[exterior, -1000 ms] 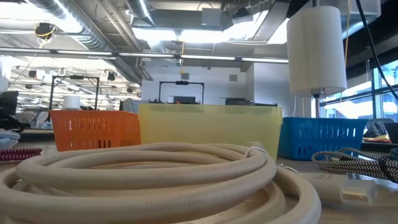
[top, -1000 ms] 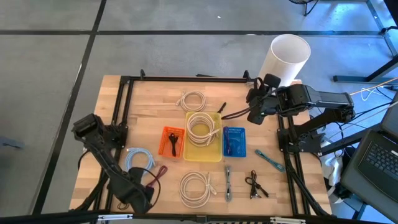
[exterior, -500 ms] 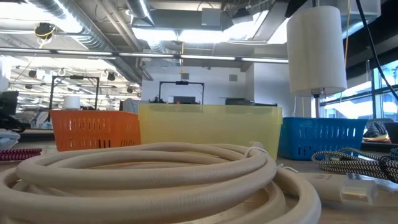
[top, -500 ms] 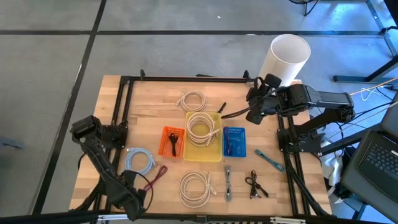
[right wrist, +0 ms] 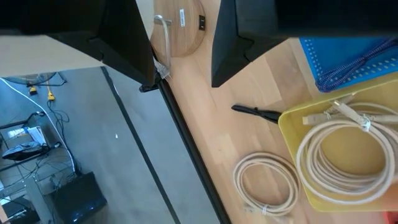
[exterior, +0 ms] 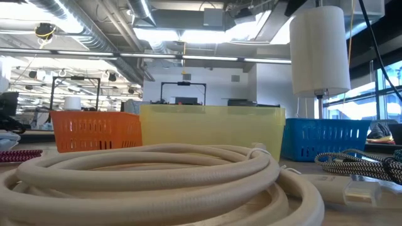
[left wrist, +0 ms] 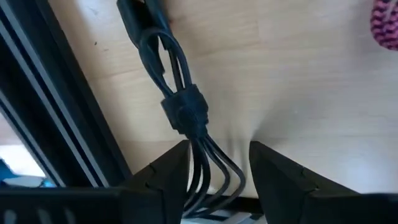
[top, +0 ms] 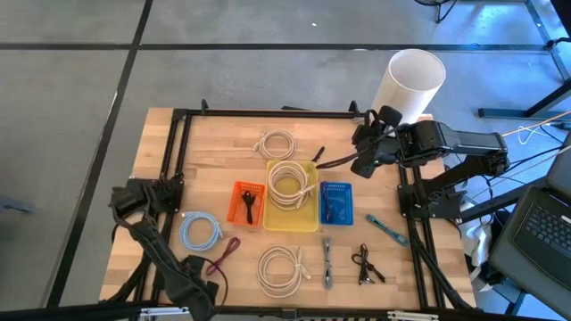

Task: Pick & Place USB Port
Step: Put the black usb cable into the orange bin

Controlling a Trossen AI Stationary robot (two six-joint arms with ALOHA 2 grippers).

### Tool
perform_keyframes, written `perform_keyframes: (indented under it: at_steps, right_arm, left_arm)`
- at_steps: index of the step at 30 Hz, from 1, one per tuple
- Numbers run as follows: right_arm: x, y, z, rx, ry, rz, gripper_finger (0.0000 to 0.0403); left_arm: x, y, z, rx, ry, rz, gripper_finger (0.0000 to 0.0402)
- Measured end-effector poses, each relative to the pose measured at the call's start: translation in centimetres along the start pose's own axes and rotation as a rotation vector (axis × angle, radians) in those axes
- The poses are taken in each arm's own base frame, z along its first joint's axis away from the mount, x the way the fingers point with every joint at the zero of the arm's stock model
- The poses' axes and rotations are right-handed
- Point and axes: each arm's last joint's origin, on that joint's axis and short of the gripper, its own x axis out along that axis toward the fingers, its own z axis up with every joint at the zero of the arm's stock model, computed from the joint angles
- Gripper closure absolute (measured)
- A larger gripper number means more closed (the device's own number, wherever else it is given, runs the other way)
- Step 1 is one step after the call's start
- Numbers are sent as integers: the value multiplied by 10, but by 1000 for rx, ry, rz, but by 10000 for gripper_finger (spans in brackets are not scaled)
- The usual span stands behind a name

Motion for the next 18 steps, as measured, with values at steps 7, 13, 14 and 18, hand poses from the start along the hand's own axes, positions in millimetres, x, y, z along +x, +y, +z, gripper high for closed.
perform_keyframes:
  at_steps: [7, 13, 14, 18]
  right_arm:
    - [0, 0, 0, 1, -1, 0, 242]
    - [0, 0, 0, 1, -1, 0, 242]
    - [0, 0, 0, 0, -1, 0, 242]
    - [0, 0, 0, 0, 0, 0, 242]
  left_arm:
    - [8, -7, 4, -17, -13, 38, 285]
    - [3, -4, 5, 20, -19, 17, 387]
    - [1, -2, 5, 18, -23, 21, 390]
    - [-11, 6, 7, -4, -24, 24, 396]
